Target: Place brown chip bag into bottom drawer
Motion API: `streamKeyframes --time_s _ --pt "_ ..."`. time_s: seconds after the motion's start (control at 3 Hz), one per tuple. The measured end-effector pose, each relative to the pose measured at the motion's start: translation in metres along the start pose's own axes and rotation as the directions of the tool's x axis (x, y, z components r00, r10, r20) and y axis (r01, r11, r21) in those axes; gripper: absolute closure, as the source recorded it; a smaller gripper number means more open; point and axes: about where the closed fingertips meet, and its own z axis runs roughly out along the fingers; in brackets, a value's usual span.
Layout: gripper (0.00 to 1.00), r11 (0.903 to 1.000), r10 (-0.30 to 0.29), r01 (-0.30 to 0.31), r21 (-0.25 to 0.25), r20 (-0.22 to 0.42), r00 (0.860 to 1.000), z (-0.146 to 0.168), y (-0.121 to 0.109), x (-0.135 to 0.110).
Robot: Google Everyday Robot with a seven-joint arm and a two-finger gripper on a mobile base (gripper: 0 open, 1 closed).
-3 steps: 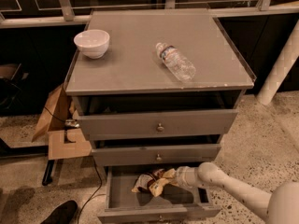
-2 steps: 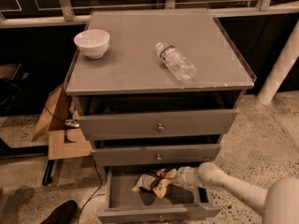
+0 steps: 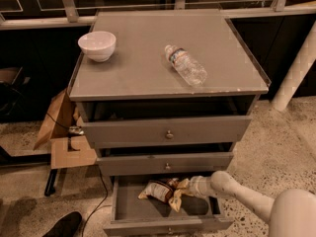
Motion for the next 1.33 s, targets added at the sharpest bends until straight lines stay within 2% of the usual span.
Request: streamKeyframes --time_s 0.33,0.67,1.33 --pt "1.0 0.9996 0.023 -0.023 -0.017 -0.004 1.0 0.0074 0.0155 0.0125" --pt "0.82 0.9996 0.024 -0.024 -0.017 -0.008 1.0 0.0074 0.0162 0.0152" --pt "0.36 0.9996 0.024 -0.024 -0.017 -0.008 1.0 0.0074 0.0162 0.0151"
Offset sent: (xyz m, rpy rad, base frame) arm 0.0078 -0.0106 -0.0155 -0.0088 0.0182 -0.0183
